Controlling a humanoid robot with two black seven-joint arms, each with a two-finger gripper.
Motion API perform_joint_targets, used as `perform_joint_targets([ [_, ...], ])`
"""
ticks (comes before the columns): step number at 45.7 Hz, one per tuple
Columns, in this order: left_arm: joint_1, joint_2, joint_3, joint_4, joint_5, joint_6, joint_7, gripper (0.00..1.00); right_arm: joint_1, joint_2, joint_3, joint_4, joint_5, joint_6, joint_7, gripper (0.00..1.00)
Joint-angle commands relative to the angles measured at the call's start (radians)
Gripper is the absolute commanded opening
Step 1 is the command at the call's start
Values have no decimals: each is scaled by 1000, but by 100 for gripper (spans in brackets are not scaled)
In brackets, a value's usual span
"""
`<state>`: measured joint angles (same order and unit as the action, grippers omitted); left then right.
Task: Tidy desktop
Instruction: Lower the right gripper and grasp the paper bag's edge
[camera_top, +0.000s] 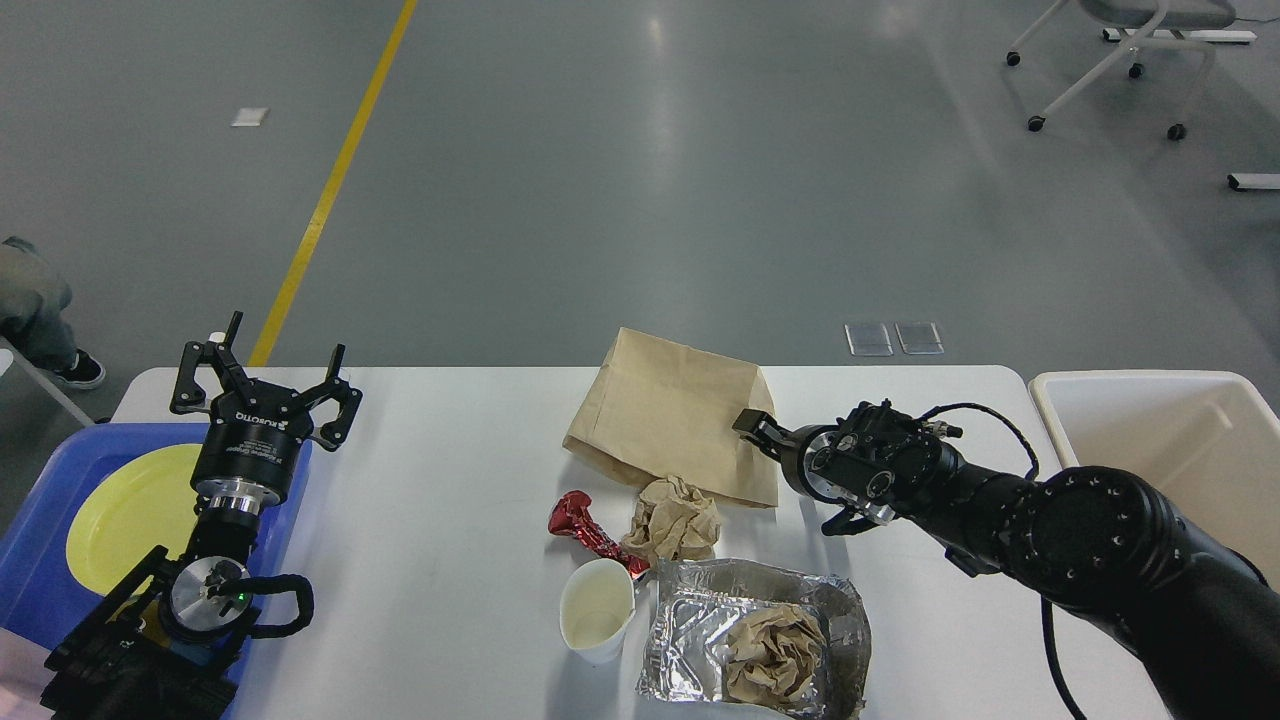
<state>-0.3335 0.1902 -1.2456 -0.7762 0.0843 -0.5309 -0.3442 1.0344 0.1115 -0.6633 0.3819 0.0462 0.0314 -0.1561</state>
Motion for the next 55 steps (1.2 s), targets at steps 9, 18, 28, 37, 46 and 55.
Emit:
perform_joint_targets([
  [9,1,0,0,0,0,0,1,99,-14,19,5,6,3,-16,0,100],
  [18,-1,0,0,0,0,0,1,99,-39,39,5,2,3,-65,1,100],
  [28,1,0,0,0,0,0,1,99,-51,43,7,3,3,-80,0,87],
  [37,1,0,0,0,0,0,1,99,-68,46,21,2,14,-84,0,24],
  [46,-1,0,0,0,0,0,1,99,-73,43,44,2,18,-136,-11,0],
  [55,-1,0,0,0,0,0,-1,99,-51,34,44,8,18,-131,-14,0],
])
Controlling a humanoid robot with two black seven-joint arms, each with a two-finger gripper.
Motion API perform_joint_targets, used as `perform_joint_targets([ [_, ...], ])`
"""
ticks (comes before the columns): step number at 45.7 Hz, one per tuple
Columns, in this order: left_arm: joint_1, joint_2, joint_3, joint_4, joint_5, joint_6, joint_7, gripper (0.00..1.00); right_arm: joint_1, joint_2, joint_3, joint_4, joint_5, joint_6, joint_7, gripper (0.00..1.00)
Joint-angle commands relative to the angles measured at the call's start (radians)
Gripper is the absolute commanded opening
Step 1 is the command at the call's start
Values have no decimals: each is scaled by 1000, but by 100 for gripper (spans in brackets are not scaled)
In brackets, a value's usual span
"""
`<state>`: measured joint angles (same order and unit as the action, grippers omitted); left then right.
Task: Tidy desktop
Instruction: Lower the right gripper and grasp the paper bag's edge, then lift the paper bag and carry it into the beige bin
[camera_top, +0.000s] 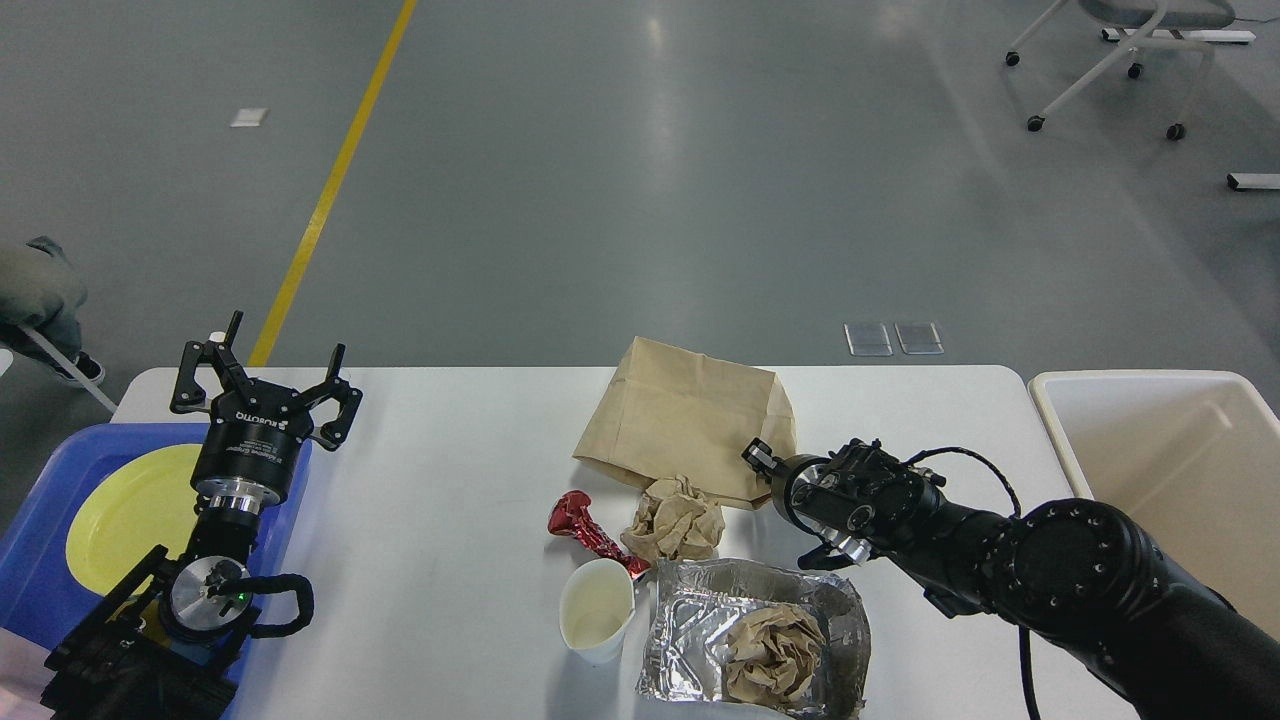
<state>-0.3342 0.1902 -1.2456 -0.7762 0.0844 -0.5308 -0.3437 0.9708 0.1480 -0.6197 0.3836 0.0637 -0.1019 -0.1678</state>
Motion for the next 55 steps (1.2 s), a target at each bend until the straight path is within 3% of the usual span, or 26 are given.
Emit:
perform_joint_targets([
  [1,0,0,0,0,0,0,0,99,17,-4,0,6,1,5,-3,0],
  [20,0,0,0,0,0,0,0,99,72,-59,8,54,8,8,-21,0],
  [28,0,0,0,0,0,0,-1,99,169,-183,-2,219,37,19,-58,0],
  [39,0,0,0,0,0,0,0,99,334,-358,-38,426,36,137,-73,0],
  [55,0,0,0,0,0,0,0,99,736,-522,-322,741,39,293,-76,0],
])
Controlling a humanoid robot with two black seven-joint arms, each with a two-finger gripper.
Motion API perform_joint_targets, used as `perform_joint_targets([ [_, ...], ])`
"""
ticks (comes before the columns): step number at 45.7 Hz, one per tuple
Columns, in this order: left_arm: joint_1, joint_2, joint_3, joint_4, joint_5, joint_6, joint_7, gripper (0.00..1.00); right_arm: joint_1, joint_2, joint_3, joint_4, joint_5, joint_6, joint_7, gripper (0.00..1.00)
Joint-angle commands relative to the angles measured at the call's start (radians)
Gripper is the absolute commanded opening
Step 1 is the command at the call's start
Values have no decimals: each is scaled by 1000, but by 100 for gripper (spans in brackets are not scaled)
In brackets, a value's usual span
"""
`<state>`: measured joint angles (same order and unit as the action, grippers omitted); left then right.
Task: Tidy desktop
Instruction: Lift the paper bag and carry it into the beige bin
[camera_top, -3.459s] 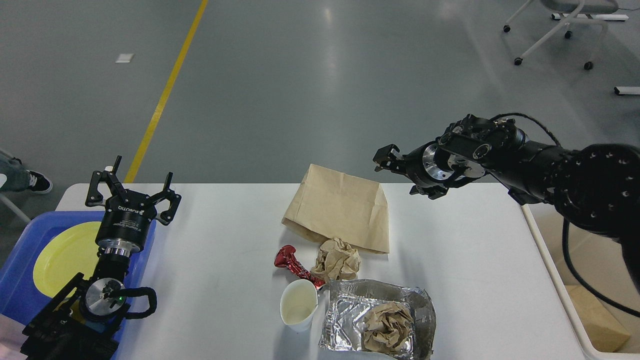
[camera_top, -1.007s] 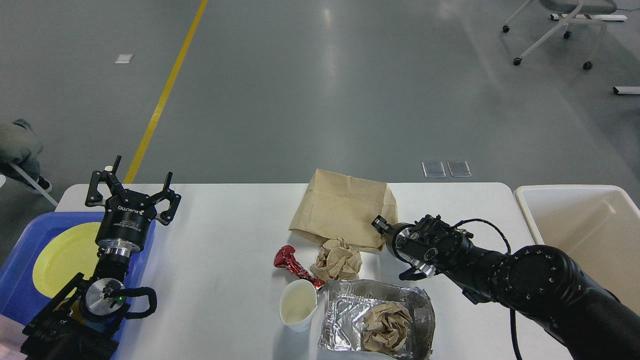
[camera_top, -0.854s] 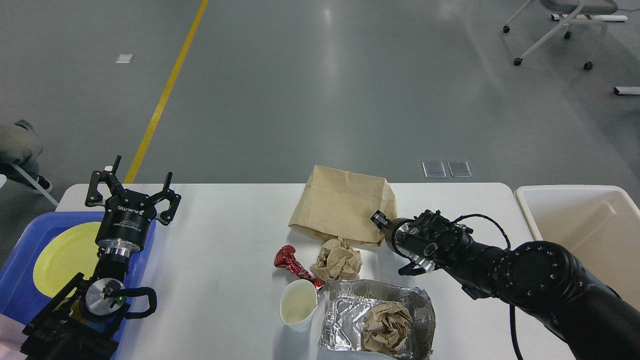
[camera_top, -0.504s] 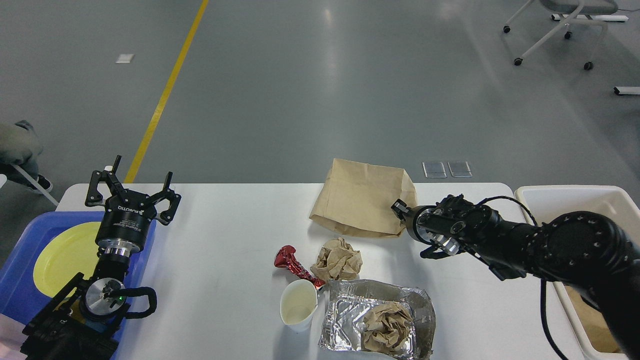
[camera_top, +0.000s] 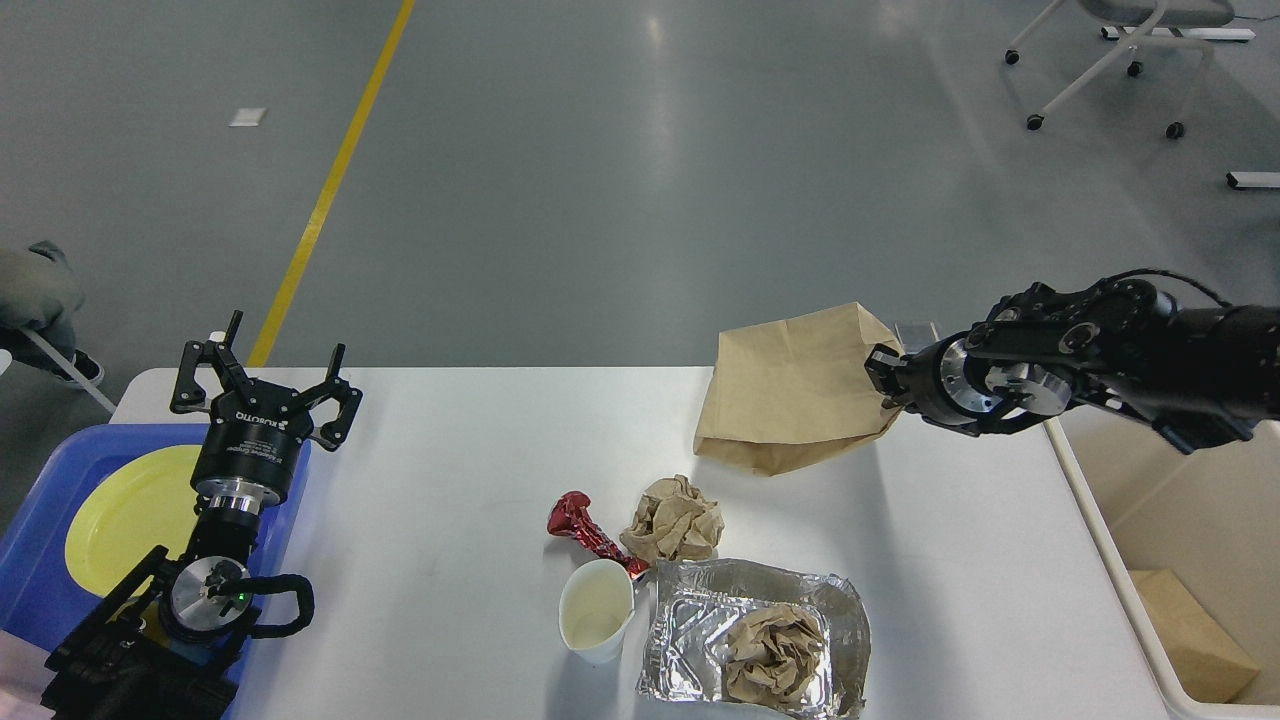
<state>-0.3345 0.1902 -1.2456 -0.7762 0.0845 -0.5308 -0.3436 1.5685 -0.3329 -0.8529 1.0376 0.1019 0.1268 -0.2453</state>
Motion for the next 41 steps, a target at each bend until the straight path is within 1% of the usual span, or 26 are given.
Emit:
perform_joint_targets([
  [1,0,0,0,0,0,0,0,99,166,-47,-106,99,1,82,1,0],
  [6,0,0,0,0,0,0,0,99,309,-55,-184,165,1,166,3,0],
  [14,0,0,0,0,0,0,0,99,537,-49,-293,304,1,249,6,0],
  [27,0,0,0,0,0,0,0,99,844,-74,-340,433,-28,500,4,0],
  [35,0,0,0,0,0,0,0,99,999,-87,-359,576,-105,540,4,0],
  [41,0,0,0,0,0,0,0,99,1039,-87,-399,596,-103,565,8,0],
])
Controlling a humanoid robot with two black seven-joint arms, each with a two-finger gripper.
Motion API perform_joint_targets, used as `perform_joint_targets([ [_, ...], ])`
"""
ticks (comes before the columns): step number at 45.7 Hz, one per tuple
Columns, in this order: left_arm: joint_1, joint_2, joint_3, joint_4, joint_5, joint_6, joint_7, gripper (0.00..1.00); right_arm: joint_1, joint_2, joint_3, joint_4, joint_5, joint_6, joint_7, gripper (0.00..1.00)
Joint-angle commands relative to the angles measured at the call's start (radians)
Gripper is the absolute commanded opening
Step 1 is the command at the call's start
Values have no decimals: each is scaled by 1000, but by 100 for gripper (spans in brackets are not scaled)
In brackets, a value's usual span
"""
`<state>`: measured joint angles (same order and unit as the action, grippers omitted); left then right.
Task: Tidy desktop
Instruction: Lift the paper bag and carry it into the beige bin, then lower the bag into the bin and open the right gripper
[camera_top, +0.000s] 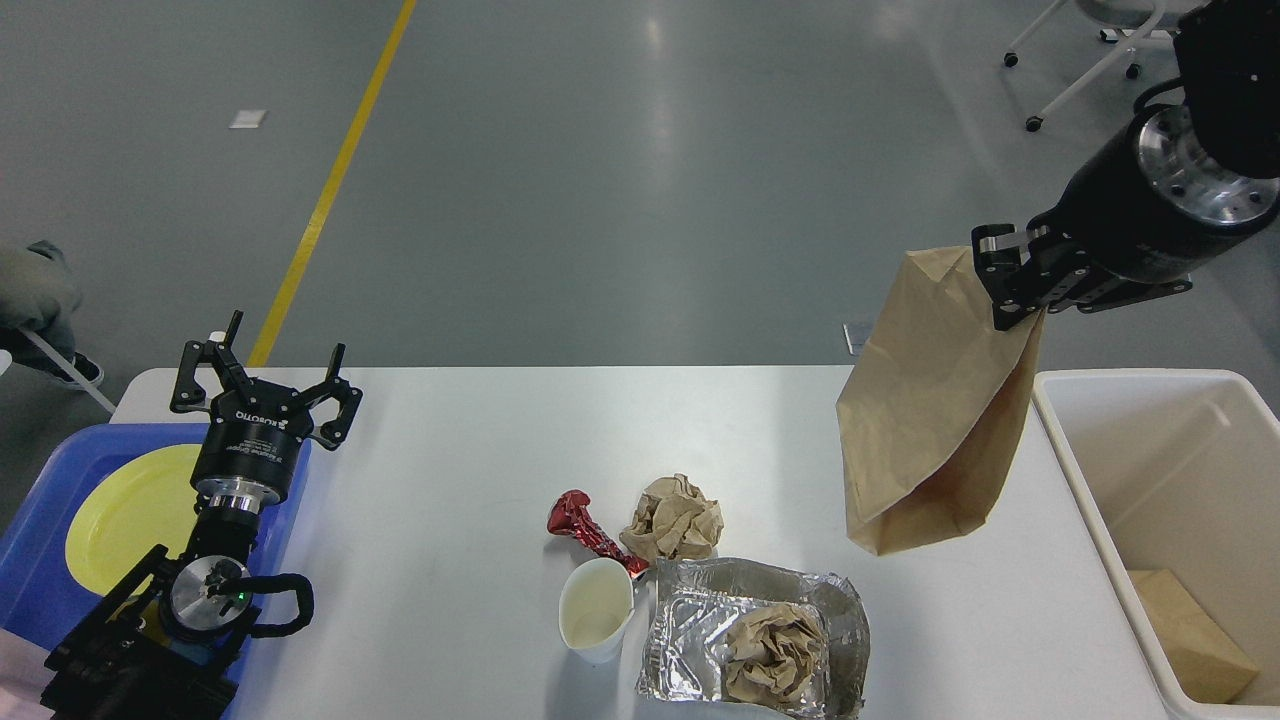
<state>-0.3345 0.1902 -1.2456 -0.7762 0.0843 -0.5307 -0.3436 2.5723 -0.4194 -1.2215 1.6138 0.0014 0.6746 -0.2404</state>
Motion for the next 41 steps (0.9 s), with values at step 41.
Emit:
perform_joint_targets([
  [41,2,0,0,0,0,0,-2,99,-946,-518,95,-756,-198,-299,6,0],
])
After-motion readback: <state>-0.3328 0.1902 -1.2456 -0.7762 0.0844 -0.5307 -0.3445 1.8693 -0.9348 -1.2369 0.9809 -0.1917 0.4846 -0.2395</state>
